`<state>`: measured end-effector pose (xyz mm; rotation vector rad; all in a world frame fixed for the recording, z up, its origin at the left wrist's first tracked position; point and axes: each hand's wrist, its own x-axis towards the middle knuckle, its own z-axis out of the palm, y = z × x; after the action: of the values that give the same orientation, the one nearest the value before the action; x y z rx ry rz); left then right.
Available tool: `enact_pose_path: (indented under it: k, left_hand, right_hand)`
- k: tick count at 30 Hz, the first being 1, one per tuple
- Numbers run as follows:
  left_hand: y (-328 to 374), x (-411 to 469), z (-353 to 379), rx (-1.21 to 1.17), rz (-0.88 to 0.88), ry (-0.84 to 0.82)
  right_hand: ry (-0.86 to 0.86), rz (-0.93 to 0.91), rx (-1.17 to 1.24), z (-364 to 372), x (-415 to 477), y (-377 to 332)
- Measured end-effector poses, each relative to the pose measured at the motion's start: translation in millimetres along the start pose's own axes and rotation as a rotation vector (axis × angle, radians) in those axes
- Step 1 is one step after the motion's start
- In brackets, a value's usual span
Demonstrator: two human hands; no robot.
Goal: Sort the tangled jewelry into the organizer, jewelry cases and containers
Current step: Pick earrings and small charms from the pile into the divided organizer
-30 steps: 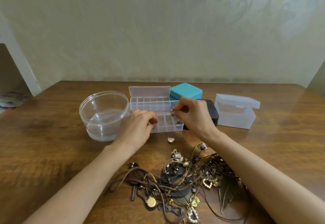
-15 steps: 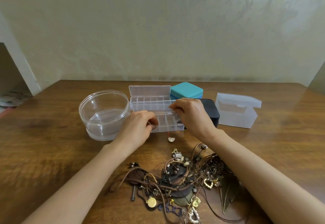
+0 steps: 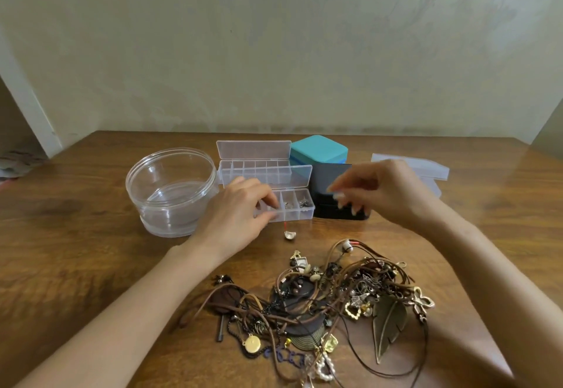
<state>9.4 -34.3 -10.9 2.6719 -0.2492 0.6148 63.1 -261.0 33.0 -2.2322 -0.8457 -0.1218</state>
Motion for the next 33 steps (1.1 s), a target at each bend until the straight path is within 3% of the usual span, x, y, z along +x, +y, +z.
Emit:
enact_pose_path:
  k: [4,7,10,13,16,21,25,27,31,33]
  left_hand:
    - [11,-3,-1,-0.108,0.169,-0.116]
    - [9,-4,6,-0.064,0.218,-0.192]
    - [10,-4,6,-0.135,0.170,-0.175]
    - [11,-2,3,-0.185,0.091,-0.057]
    - [6,-1,2,-0.109,0.113,0.018]
    - [5,-5,16,0.029,0.206,-0.081]
    - [1,-4,21,0.011,0.202,-0.100]
    - [1,-2,22,-0.023,0.177,-0.031]
    - [-3,5,17,-0.059,0.063,0.268]
    - [-7,10,20,-0.015,0.023,0.311]
  right_hand:
    - [-0.423,0.098,-0.248,-6,-3,4]
    - [-0.498,0.124,-0.321,0,-2,11]
    - [-0.480,0.112,-0.335,6,0,16]
    - [-0.480,0.115,-0.315,10,0,20]
    - [-0.483,0.116,-0.281,7,0,20]
    - [-0.422,0.135,-0.002,-3,-1,12]
    - [-0.333,0.145,0.034,10,0,10]
    - [-0.250,0.147,0.044,16,1,10]
    - [-0.086,0.116,0.036,23,3,9]
    - [-0.016,0.083,0.001,27,4,8]
